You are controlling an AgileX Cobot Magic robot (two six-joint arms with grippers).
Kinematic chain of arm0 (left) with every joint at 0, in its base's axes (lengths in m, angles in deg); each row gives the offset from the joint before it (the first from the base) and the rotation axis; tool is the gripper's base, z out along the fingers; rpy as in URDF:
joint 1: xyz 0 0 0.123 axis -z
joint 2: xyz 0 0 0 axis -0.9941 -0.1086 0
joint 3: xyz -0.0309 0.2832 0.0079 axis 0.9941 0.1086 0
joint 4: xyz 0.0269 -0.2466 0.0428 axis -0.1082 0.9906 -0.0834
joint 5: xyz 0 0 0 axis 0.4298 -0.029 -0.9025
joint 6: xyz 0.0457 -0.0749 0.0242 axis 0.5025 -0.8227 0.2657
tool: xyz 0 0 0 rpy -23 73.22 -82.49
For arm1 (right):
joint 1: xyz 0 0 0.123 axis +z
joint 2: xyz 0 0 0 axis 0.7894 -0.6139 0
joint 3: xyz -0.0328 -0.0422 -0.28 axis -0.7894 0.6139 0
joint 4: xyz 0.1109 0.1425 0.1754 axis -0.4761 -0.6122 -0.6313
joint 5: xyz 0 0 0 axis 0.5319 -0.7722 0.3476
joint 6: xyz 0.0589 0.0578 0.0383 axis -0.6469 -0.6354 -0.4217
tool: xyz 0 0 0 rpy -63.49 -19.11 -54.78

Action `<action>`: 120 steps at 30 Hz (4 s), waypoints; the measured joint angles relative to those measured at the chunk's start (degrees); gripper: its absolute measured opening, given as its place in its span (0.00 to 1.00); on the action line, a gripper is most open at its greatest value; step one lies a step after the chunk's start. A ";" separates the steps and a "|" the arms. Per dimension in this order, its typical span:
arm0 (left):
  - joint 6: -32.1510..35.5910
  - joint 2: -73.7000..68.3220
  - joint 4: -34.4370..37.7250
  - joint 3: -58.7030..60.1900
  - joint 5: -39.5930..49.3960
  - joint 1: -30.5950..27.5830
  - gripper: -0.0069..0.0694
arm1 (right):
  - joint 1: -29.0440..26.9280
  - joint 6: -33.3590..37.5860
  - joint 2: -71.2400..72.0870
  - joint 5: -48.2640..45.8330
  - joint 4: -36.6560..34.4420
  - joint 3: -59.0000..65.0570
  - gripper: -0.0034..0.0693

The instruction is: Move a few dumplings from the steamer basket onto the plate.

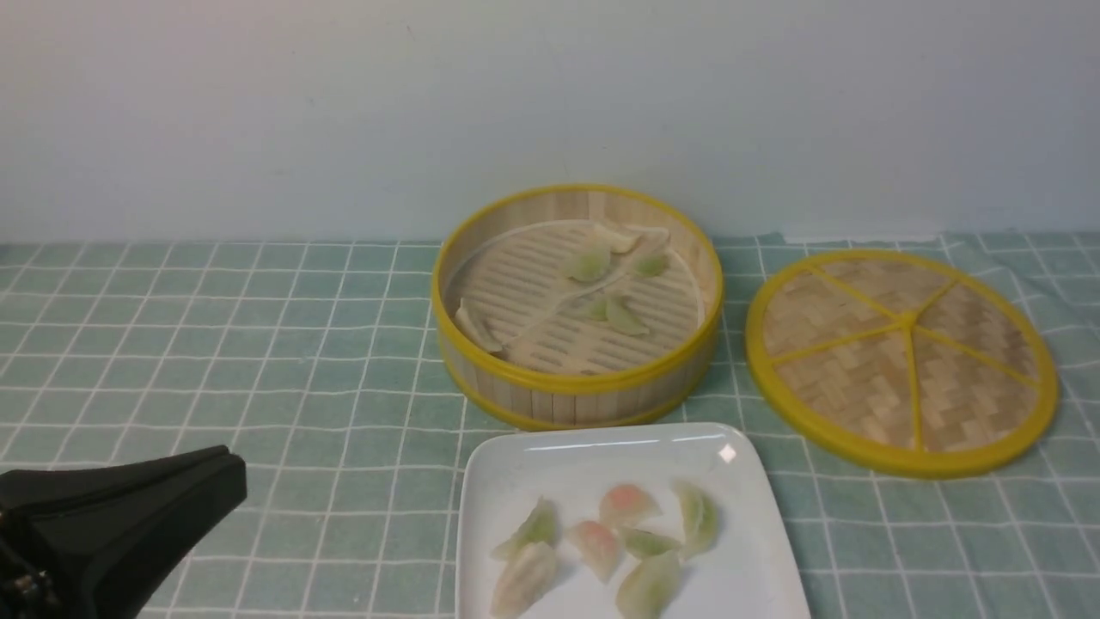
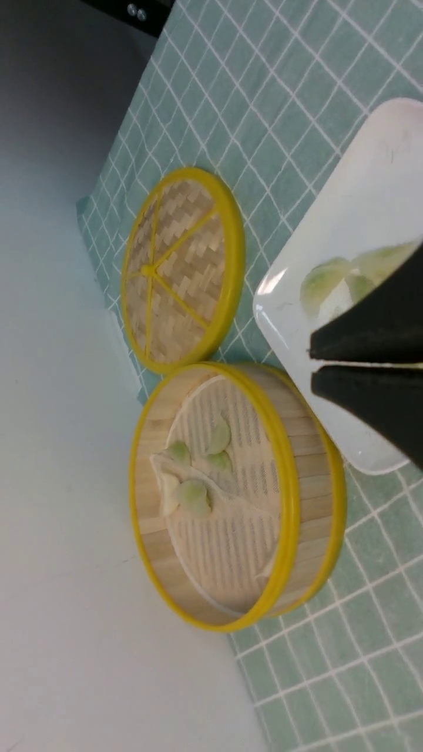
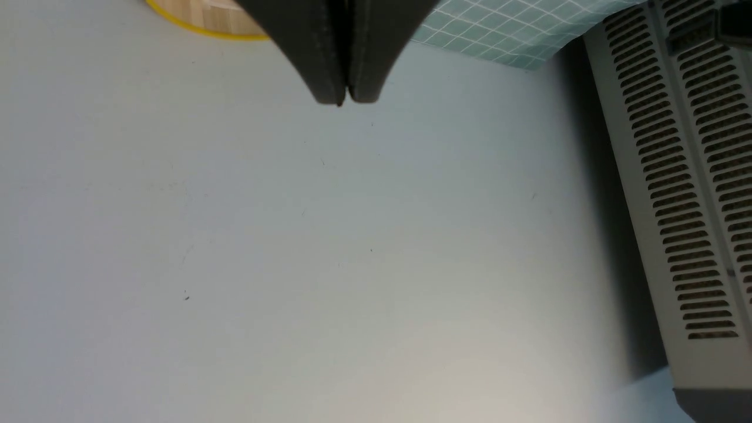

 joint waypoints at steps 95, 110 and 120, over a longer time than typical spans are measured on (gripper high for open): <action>0.81 24.79 -2.04 29.15 1.71 -31.35 0.08 | -42.01 58.22 14.10 -3.82 -48.16 31.70 0.03; 0.81 24.79 -2.04 29.15 1.76 -31.35 0.08 | -42.01 58.22 14.22 -3.82 -48.16 31.70 0.03; 0.81 24.79 -2.04 29.15 1.76 -31.35 0.08 | -42.01 58.22 14.22 -3.82 -48.16 31.70 0.03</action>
